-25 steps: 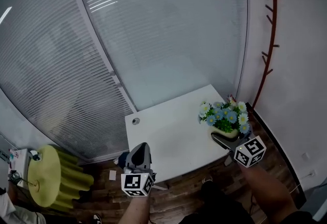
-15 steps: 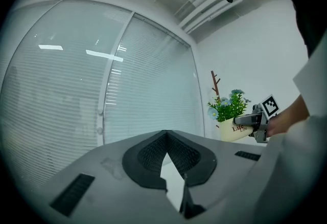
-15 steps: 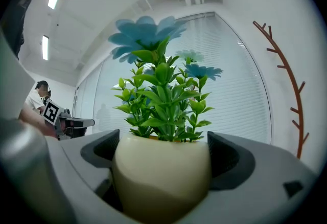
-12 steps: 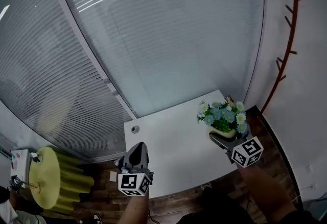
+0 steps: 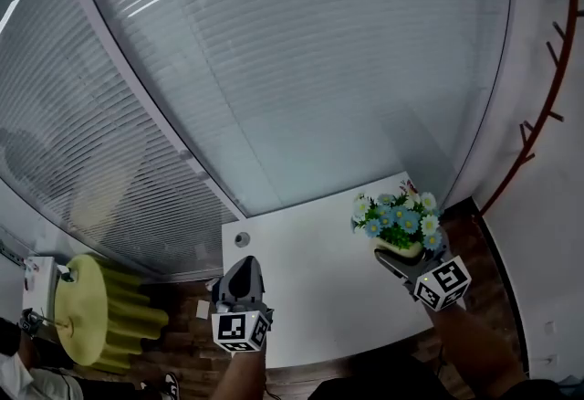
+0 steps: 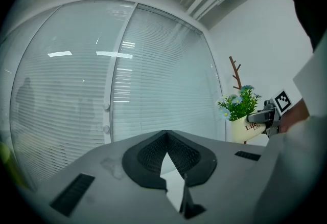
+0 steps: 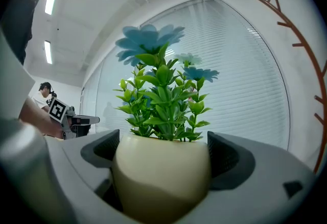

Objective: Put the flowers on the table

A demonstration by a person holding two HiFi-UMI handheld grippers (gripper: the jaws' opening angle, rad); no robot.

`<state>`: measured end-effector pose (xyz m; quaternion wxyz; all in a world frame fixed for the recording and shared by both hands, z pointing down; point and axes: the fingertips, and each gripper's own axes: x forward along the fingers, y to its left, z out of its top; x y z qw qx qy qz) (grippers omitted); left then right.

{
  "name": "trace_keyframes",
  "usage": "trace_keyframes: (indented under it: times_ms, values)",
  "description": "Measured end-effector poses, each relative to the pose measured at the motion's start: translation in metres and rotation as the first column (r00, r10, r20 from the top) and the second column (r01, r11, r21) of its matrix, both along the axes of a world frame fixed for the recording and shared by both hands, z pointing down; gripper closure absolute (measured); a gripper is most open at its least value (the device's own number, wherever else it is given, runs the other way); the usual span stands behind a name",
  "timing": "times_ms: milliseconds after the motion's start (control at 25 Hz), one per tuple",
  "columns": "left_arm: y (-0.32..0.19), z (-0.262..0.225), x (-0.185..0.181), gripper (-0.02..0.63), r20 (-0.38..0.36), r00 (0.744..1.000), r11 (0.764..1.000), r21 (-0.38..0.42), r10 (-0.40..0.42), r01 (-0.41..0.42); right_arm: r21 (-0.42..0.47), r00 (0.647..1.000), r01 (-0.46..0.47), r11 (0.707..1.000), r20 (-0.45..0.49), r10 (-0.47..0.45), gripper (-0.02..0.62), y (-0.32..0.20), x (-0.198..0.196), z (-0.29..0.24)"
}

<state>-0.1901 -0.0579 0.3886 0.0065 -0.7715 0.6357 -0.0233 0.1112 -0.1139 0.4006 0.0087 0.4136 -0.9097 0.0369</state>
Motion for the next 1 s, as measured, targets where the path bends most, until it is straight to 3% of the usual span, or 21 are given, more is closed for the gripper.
trace_keyframes:
  times_ms: [400,680,1000]
  values:
    - [-0.038,0.016,0.005,0.603,0.043,0.995,0.996,-0.027,-0.087,0.088,0.036,0.994,0.105,0.994,0.014,-0.106,0.044,-0.049,-0.013,0.020]
    - [-0.042,0.036,-0.007,0.603,0.055,0.996,0.994,-0.072,-0.073,0.077,0.014,0.990,0.134,0.991,0.038,-0.134,0.046,-0.049,-0.047,0.045]
    - [-0.057,0.082,0.007,0.603,0.054,0.998,0.992,-0.123,-0.024,0.031,-0.027,0.991,0.136,0.990,0.011,-0.136,0.046,-0.051,-0.053,0.089]
